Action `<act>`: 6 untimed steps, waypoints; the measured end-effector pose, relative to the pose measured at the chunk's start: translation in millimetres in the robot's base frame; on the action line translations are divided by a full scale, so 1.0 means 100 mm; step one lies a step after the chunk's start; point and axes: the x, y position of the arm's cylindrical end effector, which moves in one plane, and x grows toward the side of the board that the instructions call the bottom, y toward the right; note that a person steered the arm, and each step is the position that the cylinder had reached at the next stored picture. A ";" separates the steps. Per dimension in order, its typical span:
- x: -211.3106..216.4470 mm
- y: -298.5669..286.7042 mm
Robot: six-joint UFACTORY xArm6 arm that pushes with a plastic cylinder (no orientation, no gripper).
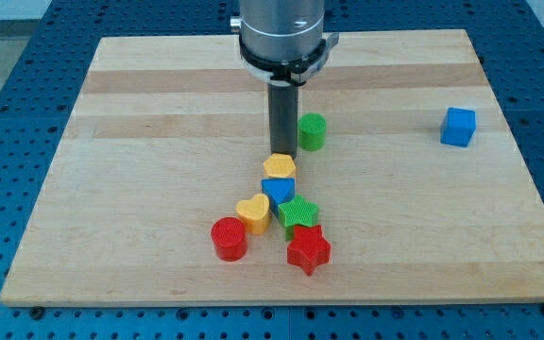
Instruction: Move your arm closer to green circle
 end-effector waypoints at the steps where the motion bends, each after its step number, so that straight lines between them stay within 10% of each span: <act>1: 0.00 -0.01; 6: -0.59 0.30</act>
